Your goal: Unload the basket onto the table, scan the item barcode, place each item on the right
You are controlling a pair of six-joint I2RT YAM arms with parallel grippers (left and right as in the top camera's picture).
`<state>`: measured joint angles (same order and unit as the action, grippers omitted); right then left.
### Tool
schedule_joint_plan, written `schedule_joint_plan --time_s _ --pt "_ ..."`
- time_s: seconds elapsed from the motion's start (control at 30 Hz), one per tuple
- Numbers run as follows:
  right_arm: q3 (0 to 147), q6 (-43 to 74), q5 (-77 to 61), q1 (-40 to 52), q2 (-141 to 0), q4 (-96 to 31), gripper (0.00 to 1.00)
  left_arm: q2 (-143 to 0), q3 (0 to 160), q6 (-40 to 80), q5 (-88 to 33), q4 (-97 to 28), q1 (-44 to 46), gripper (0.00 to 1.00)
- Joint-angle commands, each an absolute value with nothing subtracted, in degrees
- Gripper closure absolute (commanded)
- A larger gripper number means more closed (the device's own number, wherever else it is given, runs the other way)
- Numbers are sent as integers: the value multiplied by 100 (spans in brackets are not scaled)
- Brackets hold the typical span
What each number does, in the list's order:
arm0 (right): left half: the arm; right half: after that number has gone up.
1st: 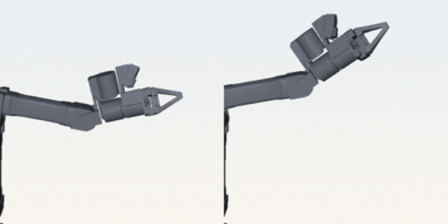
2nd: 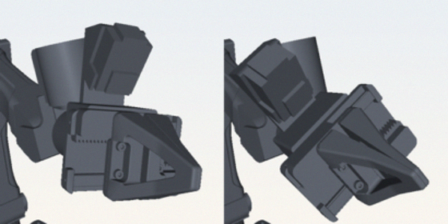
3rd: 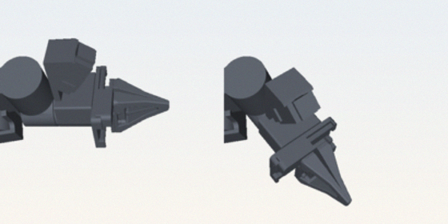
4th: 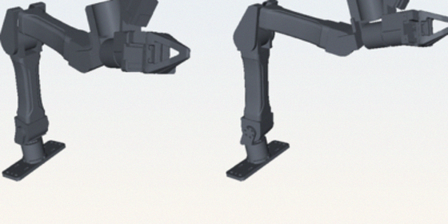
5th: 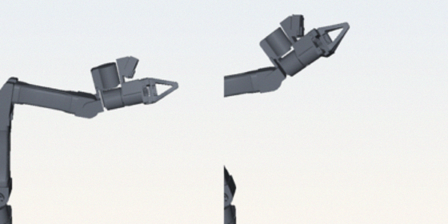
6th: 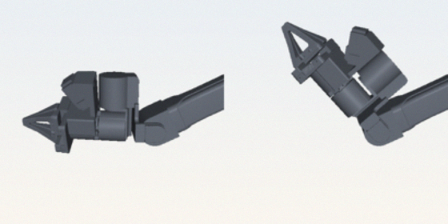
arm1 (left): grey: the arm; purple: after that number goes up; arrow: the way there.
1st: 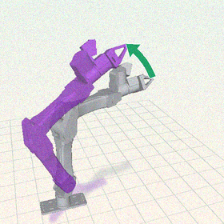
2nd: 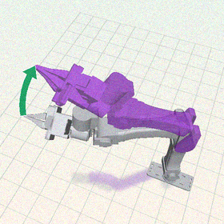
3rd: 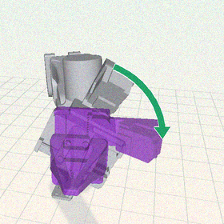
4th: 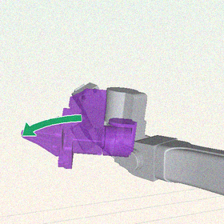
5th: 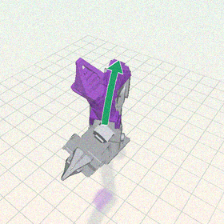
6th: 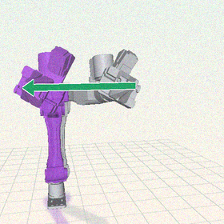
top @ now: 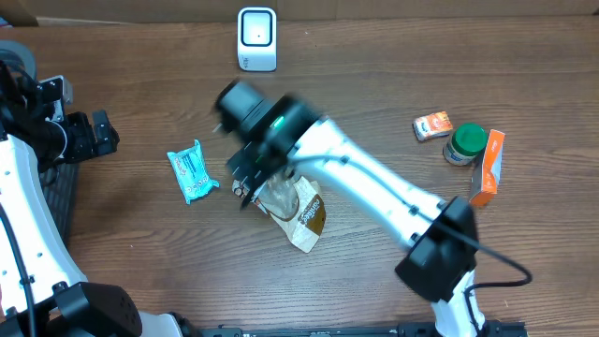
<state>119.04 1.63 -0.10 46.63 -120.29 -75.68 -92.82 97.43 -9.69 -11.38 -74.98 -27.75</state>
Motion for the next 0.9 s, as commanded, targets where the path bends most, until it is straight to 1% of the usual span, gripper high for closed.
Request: schedule_joint_plan --time_s 0.0,0.1,0.23,0.37,0.57,0.77,0.87 --pt "11931 -279 -539 3870 -11966 -7872 14 -9251 9738 -1118 -1184 -7489 -2735 0" --pt "11771 -1140 -1702 3153 -11966 -8034 11 -9251 9738 -1118 -1184 -7489 -2735 0" --pt "11343 -2307 -3175 2447 -11966 -8003 11 -9251 9738 -1118 -1184 -7489 -2735 1" --pt "10783 -2851 -3660 2226 -11968 -7771 10 -9253 9738 -1118 -1184 -7489 -2735 0" --pt "9804 -2904 -3706 2340 -11968 -7004 8 -9253 9738 -1118 -1184 -7489 -2735 0" --pt "8908 -2849 -4539 2519 -11968 -5970 9 -9251 9738 -1118 -1184 -7489 -2735 1" --pt "8501 -2587 -4615 2652 -11972 -5347 11 -9251 9738 -1120 -1184 -7489 -2735 1"
